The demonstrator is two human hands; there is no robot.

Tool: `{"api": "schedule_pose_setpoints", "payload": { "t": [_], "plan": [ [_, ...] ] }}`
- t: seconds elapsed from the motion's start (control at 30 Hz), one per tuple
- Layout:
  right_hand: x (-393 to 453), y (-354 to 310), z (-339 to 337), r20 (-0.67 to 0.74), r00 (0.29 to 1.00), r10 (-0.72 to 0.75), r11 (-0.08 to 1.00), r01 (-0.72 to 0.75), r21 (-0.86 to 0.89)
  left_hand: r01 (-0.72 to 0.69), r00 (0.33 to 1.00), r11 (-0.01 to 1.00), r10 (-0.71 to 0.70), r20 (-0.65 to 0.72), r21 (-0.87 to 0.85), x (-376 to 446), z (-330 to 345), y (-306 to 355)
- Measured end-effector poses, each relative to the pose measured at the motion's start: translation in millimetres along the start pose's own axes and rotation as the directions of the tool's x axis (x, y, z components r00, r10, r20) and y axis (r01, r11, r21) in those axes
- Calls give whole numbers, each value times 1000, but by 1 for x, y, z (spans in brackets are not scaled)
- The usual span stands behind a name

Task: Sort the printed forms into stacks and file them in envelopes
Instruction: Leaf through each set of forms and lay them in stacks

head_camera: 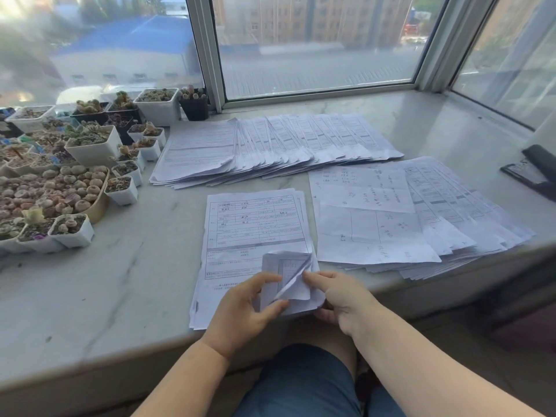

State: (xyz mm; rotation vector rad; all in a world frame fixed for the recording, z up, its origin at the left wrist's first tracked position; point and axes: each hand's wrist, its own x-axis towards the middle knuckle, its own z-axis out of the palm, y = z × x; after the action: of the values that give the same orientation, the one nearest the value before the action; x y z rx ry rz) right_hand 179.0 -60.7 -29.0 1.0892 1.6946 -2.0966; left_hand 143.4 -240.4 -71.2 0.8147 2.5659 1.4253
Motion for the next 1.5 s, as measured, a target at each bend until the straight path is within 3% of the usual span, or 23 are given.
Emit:
{"api": "schedule_pose_setpoints", "payload": {
  "t": [0.07, 0.13, 0.2, 0.37, 0.5, 0.6, 0.67, 0.73, 0.8, 0.9, 0.97, 1.13, 1.33, 1.4, 1.5],
  "plan": [
    [-1, -2, 1, -6, 998, -59, 993, 58, -103, -1, 1000, 1000, 1, -27, -25, 0, 1, -2],
    [1, -4, -5, -44, 980, -195, 926, 169, -339, 14, 996, 1000, -16, -88, -28, -1, 3, -4],
    [4, -6, -16, -27, 965, -261, 862, 220, -457, 51, 991, 999, -53, -121, -14, 0, 5, -6],
    [5, -20, -21, 51, 999, 10, 943, 8, -331, 82, 989, 991, -95, -115, -110, -2, 3, -2],
    [12, -16, 1, 91, 989, 118, 949, -85, -304, 113, 992, 983, -104, 71, -146, -8, 0, 8],
    [15, -12, 14, 80, 991, -103, 748, 130, -651, 130, 990, 981, -121, 70, -140, -9, -7, 11],
    [10, -19, 15, 166, 945, -281, 636, 313, -705, 108, 992, 981, -118, -52, -162, -3, -19, 16],
    [6, -35, 9, 210, 883, -421, 618, 448, -646, 43, 970, 986, -80, -230, -160, 11, -36, 23],
    [5, -61, -2, 159, 848, -506, 696, 510, -505, -53, 922, 993, 7, -388, -106, 30, -58, 34],
    [12, -113, -20, 43, 856, -515, 846, 516, -138, -138, 857, 986, 75, -510, -88, 64, -85, 50],
    [25, -151, -33, -38, 873, -486, 868, 488, 94, -168, 839, 981, 93, -536, -93, 90, -93, 54],
    [71, -237, -72, -181, 896, -405, 748, 439, 498, -109, 871, 993, 73, -486, -47, 167, -80, 42],
    [154, -279, -94, -155, 933, -325, 772, 357, 526, -15, 924, 984, 80, -373, 175, 277, -36, 9],
    [181, -287, -90, -140, 940, -310, 779, 336, 530, 59, 946, 935, 59, -319, 350, 311, -24, -8],
    [217, -295, -73, -41, 951, -306, 783, 276, 558, 213, 974, 816, -134, -183, 537, 347, -10, -33]
  ]
}}
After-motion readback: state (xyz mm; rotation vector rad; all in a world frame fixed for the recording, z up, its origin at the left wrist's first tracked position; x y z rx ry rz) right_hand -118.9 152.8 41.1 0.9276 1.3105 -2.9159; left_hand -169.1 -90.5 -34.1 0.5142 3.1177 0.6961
